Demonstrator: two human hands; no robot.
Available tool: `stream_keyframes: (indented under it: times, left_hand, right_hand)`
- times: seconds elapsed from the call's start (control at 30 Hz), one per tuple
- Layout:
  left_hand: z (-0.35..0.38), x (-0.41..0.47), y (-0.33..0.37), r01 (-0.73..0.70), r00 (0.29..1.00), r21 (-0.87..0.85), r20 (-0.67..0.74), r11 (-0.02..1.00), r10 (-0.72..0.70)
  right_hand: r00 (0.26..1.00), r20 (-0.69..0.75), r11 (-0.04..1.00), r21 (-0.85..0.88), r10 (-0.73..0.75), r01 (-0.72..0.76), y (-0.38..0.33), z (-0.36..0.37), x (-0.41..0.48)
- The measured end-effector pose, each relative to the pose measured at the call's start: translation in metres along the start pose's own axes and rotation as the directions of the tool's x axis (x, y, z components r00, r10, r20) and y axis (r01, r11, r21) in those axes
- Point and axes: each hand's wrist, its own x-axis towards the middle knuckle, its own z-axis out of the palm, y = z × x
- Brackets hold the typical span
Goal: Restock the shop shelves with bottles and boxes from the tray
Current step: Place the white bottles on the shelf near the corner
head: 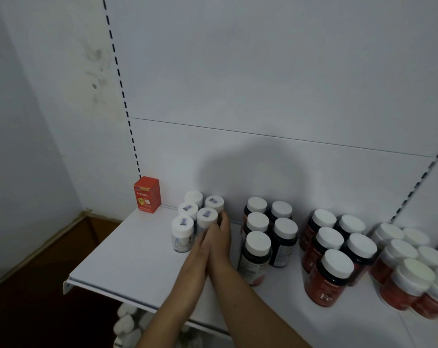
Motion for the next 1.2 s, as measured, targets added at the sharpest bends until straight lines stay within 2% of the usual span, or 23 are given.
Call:
stream_keyframes:
  times: [0.17,0.3,0.5,0.67,0.8,1.0,1.2]
  left_hand:
    - [0.0,0.0,-0.002,-0.008,1.0,-0.079,-0.008,0.997,0.008]
    - [0.0,0.001,-0.003,0.01,1.0,-0.078,-0.016,0.997,-0.011]
    - [0.0,0.005,-0.003,0.076,0.995,-0.169,-0.044,0.983,-0.085]
    - [0.007,0.004,0.001,0.085,0.99,-0.232,-0.089,0.969,-0.109]
    - [0.01,0.004,-0.001,0.072,0.987,-0.187,-0.127,0.98,-0.097]
    - [0.005,0.005,-0.009,0.065,0.975,-0.062,-0.208,0.996,-0.076]
    - [0.006,0.003,0.001,0.091,0.986,-0.026,-0.141,0.995,-0.094]
  right_hand:
    - [0.999,0.01,0.999,0.012,0.032,-0.032,-0.008,0.0,-0.001]
    - [0.998,-0.001,0.998,0.024,0.057,-0.057,-0.01,-0.001,-0.005]
    - [1.0,0.004,0.99,-0.137,-0.026,0.026,-0.01,-0.009,-0.017]
    - [0.996,0.065,0.973,-0.219,-0.059,0.072,-0.011,-0.021,-0.029]
    - [0.993,0.1,0.959,-0.268,-0.066,0.09,-0.005,-0.024,-0.033]
    - [0.987,0.144,0.962,-0.252,-0.069,0.104,0.001,-0.025,-0.029]
    - [0.982,0.164,0.95,-0.283,-0.091,0.135,0.005,-0.028,-0.029]
